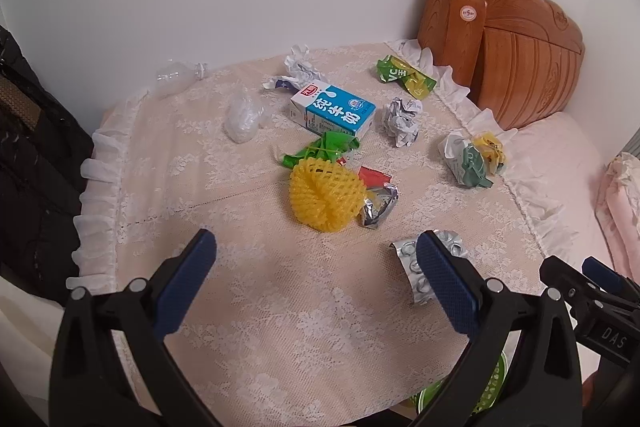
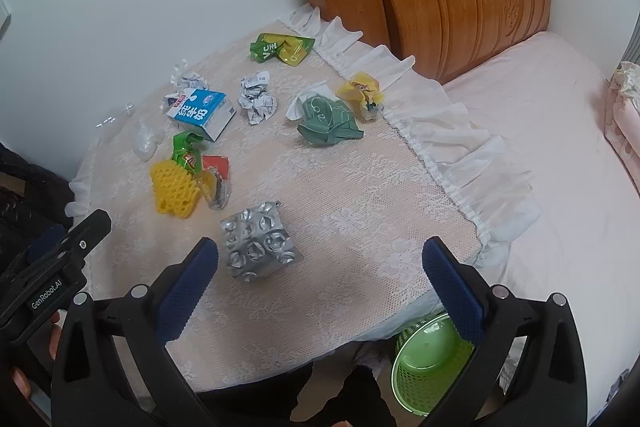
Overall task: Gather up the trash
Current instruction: 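Move both tools toward the yellow foam net and silver blister pack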
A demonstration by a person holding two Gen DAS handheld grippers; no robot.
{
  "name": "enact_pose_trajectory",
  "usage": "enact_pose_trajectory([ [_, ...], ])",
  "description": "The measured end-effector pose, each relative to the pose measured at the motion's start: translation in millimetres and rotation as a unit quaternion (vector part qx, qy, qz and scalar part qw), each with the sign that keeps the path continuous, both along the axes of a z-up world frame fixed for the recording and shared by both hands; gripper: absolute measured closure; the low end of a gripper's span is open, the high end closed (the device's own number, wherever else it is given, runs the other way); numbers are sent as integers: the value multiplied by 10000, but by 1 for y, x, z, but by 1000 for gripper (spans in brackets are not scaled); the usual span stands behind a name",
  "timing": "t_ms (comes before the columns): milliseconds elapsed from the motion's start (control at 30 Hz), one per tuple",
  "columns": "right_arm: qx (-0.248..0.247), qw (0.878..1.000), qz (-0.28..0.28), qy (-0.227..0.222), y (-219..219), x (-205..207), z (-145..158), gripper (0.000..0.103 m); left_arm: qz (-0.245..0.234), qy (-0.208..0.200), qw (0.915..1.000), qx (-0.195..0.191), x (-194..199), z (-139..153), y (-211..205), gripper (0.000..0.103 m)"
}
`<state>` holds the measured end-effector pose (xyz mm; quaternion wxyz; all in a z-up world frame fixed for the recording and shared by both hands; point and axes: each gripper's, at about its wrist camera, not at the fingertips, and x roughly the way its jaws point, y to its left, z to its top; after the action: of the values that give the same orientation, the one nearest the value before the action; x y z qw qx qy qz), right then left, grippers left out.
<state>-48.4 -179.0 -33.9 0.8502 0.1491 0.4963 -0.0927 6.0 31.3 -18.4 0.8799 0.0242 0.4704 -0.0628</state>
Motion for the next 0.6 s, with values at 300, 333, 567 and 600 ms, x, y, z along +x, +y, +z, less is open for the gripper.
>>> enact_pose_trajectory([
  [300, 14, 10000, -2, 60, 4, 3, -4, 2, 29, 9, 10000, 13, 2, -2, 3, 7],
  [333, 11, 10000, 7, 76, 4, 4, -4, 2, 23, 12, 10000, 21, 2, -2, 3, 7],
  [567, -64, 9998, 113, 140, 10, 7, -8, 2, 67, 40, 10000, -4, 3, -5, 6, 7],
  [600, -63, 9998, 117, 145, 11, 7, -9, 2, 77, 47, 10000, -14, 3, -5, 7, 7],
])
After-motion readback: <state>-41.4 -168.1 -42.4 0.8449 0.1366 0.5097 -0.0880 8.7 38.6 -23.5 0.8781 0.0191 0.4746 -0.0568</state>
